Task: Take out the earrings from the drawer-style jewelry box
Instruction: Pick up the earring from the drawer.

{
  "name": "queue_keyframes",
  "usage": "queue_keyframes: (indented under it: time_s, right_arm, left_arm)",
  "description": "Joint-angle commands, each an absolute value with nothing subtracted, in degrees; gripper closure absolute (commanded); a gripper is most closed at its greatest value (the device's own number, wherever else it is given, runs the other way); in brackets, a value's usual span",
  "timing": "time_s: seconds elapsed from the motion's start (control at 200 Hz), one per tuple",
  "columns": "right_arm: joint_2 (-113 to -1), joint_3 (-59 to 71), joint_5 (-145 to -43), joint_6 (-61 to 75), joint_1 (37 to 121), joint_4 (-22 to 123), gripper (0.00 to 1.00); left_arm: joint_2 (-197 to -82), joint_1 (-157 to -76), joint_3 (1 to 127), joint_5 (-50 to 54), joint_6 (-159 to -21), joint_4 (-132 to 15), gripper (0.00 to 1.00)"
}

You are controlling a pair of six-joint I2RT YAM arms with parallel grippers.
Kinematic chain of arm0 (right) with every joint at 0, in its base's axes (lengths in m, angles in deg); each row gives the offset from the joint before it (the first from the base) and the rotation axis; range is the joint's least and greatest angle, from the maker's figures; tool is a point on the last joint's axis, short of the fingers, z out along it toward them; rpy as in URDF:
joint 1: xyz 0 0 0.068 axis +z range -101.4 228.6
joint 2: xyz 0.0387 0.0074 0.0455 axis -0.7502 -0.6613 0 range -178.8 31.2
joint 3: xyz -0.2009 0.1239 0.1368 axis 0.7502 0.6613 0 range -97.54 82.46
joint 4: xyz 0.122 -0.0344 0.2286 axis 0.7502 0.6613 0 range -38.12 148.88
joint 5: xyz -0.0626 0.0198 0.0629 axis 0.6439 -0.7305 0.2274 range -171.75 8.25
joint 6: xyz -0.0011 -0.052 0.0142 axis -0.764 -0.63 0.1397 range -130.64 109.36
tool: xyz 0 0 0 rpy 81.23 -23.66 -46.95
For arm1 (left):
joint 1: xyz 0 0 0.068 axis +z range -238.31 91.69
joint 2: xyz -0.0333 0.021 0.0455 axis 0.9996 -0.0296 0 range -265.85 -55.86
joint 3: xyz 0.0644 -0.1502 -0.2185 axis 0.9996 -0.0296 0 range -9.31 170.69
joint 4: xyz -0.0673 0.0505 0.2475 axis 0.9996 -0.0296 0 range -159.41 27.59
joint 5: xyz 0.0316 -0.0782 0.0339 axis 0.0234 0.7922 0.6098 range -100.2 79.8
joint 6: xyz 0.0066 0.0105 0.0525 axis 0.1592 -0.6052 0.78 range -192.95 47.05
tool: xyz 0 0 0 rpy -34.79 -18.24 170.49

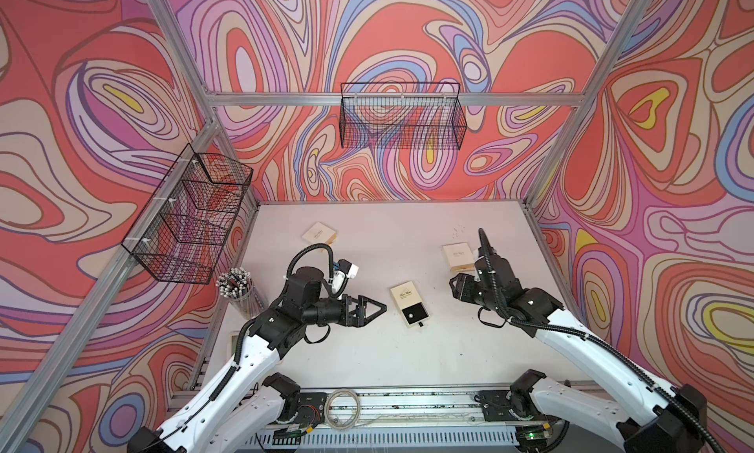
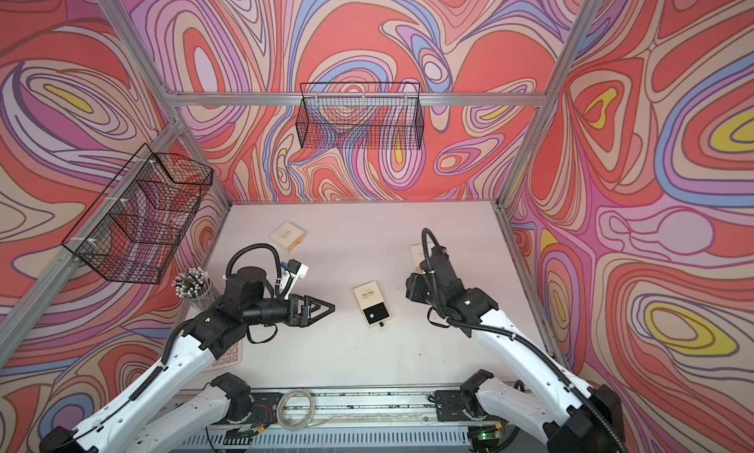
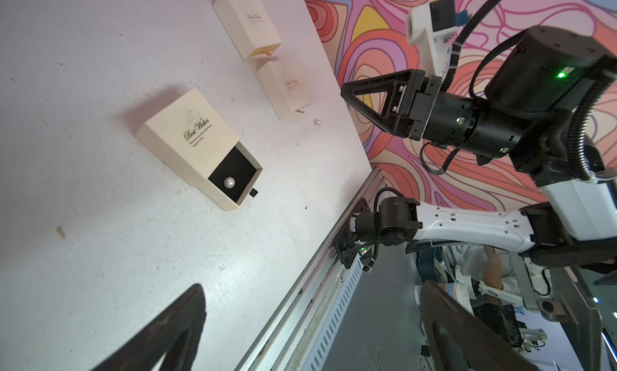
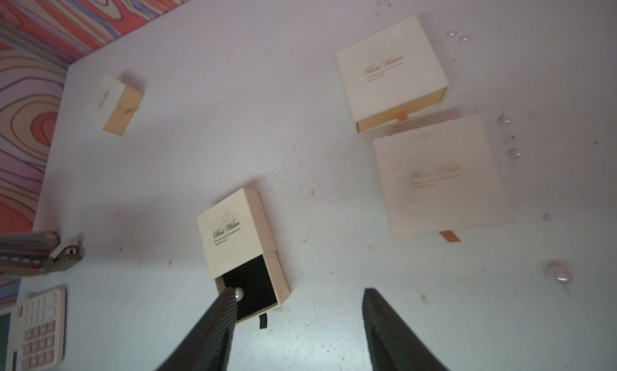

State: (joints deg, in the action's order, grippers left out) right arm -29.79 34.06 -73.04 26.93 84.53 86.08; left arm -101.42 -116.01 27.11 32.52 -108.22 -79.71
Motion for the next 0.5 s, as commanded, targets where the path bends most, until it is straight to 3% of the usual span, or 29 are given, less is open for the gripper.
queue_keyframes:
  time_s: [0.0,0.155,0.496]
  right_arm:
    - [-34.87,32.14,-67.43,29.87,92.35,85.99,0.39]
    - [-41.15,32.57,-69.66,29.81,96.19,81.23,0.43]
    - [-52.59,32.77,-74.99,28.71,97.69,74.78,0.58]
  left_arm:
    - [-96.11,-115.77,23.60,34.70,-110.10,-72.50,0.00]
    - [-92.34,-115.80,21.94,34.14,-108.27,-70.23,0.00]
    - [-97.34,-114.20,24.04,35.14,-107.23,-72.96,0.00]
